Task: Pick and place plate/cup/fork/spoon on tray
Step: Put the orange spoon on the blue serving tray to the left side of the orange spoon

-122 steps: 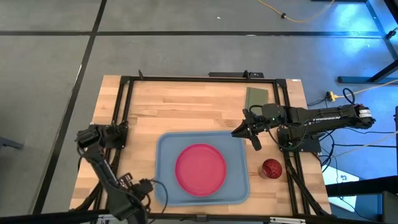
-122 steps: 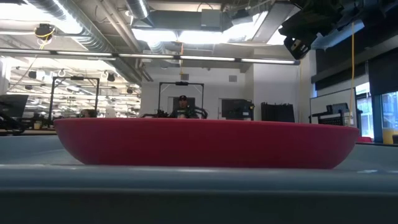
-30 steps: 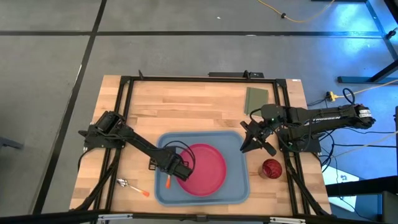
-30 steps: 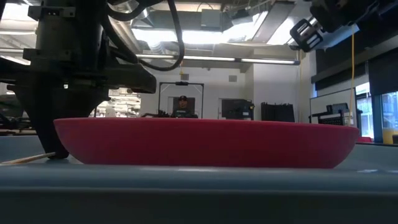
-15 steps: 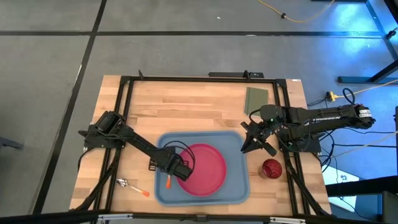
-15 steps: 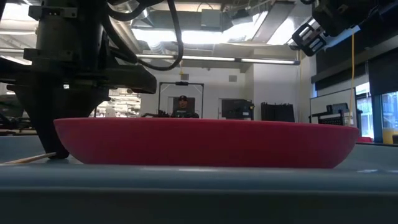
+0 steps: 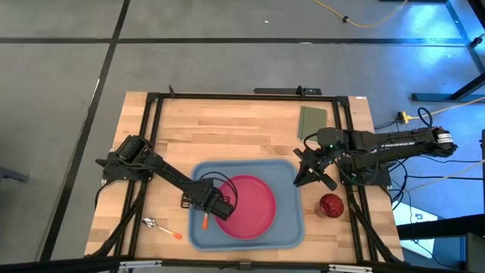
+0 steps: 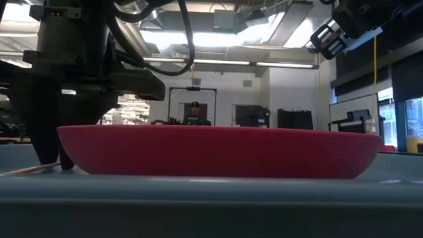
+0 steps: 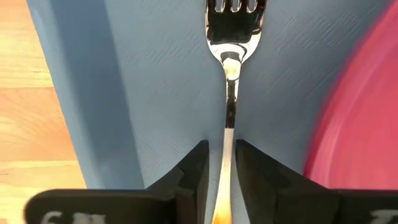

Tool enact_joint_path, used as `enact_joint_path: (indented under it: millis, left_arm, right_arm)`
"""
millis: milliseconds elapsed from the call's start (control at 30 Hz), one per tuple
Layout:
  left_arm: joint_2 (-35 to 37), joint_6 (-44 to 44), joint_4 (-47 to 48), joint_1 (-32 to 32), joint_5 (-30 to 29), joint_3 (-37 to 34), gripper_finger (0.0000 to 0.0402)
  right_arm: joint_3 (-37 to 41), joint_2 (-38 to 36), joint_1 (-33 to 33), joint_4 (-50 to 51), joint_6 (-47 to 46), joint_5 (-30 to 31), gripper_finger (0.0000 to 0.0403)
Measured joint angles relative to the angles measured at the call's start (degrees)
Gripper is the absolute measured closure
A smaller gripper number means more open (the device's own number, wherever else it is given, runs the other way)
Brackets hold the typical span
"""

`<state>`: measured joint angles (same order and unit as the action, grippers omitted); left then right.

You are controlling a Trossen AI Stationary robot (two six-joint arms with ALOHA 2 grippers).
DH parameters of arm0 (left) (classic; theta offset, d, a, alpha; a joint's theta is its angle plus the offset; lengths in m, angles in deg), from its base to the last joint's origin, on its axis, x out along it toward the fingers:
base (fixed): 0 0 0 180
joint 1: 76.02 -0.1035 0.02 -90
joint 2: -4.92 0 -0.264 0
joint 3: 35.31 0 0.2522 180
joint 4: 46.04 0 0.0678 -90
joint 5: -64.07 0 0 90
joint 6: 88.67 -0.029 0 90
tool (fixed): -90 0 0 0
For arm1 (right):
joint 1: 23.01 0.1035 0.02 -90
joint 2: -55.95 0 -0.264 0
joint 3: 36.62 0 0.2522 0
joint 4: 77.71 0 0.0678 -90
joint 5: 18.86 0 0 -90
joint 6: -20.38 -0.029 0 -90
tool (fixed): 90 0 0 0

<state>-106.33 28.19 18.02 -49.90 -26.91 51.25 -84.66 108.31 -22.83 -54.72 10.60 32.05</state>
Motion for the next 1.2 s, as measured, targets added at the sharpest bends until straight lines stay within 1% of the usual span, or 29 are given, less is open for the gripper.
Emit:
enact_joint_path:
  millis: [100, 200, 300, 467, 567, 633, 700, 800, 867, 933, 1000, 1133, 1200]
  left_arm:
    - [0.0, 0.0, 0.0, 0.0, 0.0, 0.0, 0.0314]
    - [0.4, -0.1, -0.1, 0.0, 0.0, 0.3, 0.0312]
    - [1.0, -1.2, 0.6, -0.1, 0.1, 2.1, 0.0313]
    - [3.1, -3.4, 5.0, -0.3, 1.4, 4.3, 0.0314]
    - [4.3, -4.8, 9.1, -0.2, 3.7, 5.7, 0.0314]
    - [5.2, -8.2, 11.7, 0.0, 6.4, 6.7, 0.0314]
    - [6.0, -12.2, 12.3, 0.1, 9.9, 7.5, 0.0314]
    - [6.9, -21.2, 12.8, 0.9, 13.7, 8.5, 0.0314]
    - [7.2, -28.3, 12.7, 2.1, 14.5, 8.8, 0.0314]
    - [7.4, -33.7, 12.6, 4.0, 15.3, 9.1, 0.0314]
    - [7.4, -34.8, 12.8, 6.6, 14.8, 9.1, 0.0314]
    - [7.4, -32.6, 13.1, 13.6, 8.4, 9.1, 0.0315]
    - [7.4, -32.9, 13.2, 17.1, 5.2, 9.1, 0.0315]
  right_arm:
    - [0.0, 0.0, 0.0, 0.0, 0.0, 0.0, 0.0345]
    - [0.0, 0.0, 0.0, 0.0, 0.0, 0.0, 0.0345]
    - [0.0, 0.0, 0.0, 0.0, 0.3, 0.0, 0.0345]
    - [0.0, 0.0, 0.0, 0.0, 1.1, 0.0, 0.0345]
    - [0.0, 0.0, 0.0, 0.4, 1.1, 0.0, 0.0345]
    - [0.0, 0.0, 0.0, 0.6, 1.0, 0.0, 0.0345]
    - [0.0, 0.0, 0.0, 1.3, 1.0, 0.0, 0.0345]
    - [0.0, 0.0, 0.0, 1.6, 1.1, 0.0, 0.0345]
    - [0.0, 0.0, 0.0, 1.6, 1.0, 0.0, 0.0345]
    - [0.0, 0.0, 0.0, 1.8, 1.0, 0.0, 0.0345]
    - [0.0, 0.0, 0.0, 2.1, 0.9, 0.0, 0.0345]
    - [0.0, 0.0, 0.0, 3.0, 0.9, 0.0, 0.0345]
    - [0.0, 0.0, 0.0, 3.0, 0.9, 0.0, 0.0345]
